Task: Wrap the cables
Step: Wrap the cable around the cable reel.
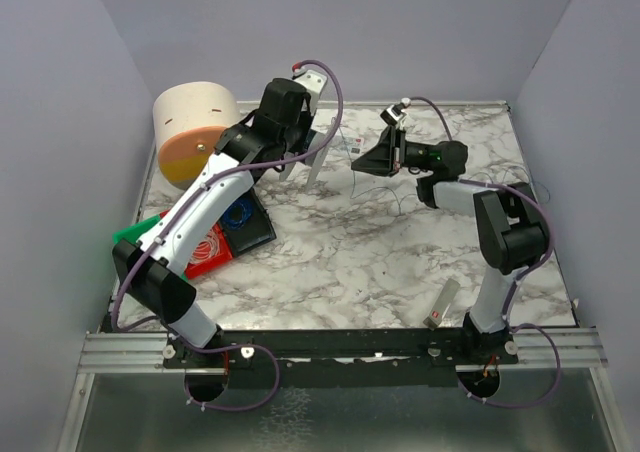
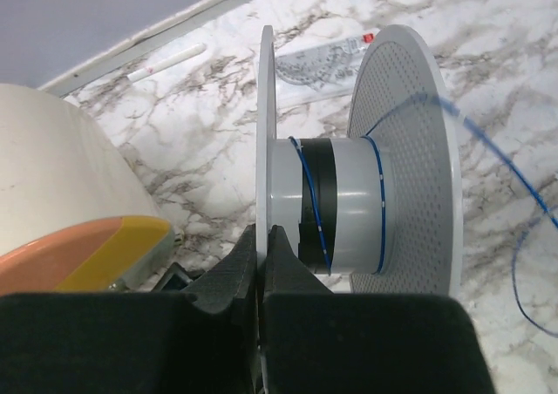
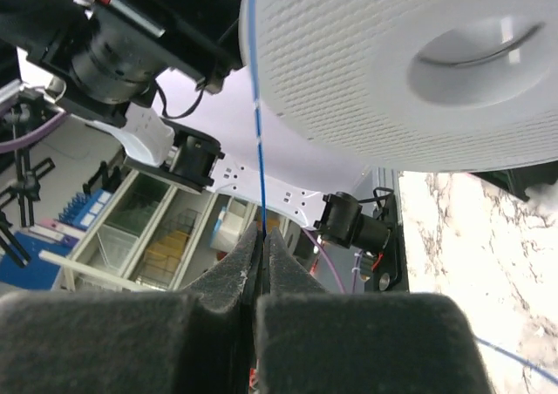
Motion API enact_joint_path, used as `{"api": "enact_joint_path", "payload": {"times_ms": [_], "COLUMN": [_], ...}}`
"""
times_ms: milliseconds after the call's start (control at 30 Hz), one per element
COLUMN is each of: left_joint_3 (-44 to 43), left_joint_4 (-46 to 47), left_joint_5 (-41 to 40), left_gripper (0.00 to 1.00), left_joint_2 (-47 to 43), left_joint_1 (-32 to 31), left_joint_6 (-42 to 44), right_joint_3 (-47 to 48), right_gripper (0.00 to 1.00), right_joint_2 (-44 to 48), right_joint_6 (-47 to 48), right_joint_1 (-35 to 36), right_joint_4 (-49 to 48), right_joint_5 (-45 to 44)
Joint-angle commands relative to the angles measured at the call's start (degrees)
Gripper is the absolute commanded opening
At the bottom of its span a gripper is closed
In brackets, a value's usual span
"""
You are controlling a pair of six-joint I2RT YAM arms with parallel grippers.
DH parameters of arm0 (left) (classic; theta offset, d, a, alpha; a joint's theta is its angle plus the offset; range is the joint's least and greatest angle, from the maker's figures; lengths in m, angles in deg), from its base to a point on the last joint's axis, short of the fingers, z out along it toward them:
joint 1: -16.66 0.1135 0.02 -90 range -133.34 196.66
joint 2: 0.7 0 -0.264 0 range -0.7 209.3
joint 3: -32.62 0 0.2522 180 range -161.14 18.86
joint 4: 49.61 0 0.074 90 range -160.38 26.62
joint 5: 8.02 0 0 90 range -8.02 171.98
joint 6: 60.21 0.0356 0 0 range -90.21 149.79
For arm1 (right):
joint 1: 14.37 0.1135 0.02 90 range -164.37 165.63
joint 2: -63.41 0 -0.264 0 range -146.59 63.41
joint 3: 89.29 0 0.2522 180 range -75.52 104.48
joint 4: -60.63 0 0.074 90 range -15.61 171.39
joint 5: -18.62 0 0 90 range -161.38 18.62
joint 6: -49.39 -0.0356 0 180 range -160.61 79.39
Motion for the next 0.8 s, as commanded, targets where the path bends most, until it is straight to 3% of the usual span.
{"api": "enact_joint_path", "payload": {"times_ms": [0,233,367,433,600,767], "left_joint_3": [-3.6,-4.5,-6.5,-8.0,-13.9,-19.3], "left_joint_4": [3.3,3.1,2.7,2.5,1.3,-0.1], "left_joint_5": [-10.2,-11.9,-10.7,-10.3,-10.1,-6.5], "left_gripper": [0.00,0.00,0.00,0.00,0.00,0.00], "left_joint_2": [2.6,5.2,5.8,6.1,7.9,10.1], "left_joint_1": [0.0,-0.2,-0.1,-0.1,-0.2,-0.1], "left_joint_6": [-2.2,-5.3,-5.4,-5.0,-4.6,-5.3], "right_joint_3": [3.7,5.0,5.4,4.2,6.2,6.5], "right_gripper": [0.01,0.01,0.01,0.01,0.01,0.01], "right_joint_2": [-0.2,-2.7,-3.2,-1.4,5.4,5.4], "right_joint_6": [4.1,6.3,15.4,26.5,69.3,74.6], "right_joint_1": [3.3,7.9,8.0,7.9,8.1,8.2], "right_joint_4": [-8.0,-9.1,-2.7,8.3,55.4,59.9], "right_joint_5": [2.9,3.3,5.8,6.2,-0.3,-3.1]}}
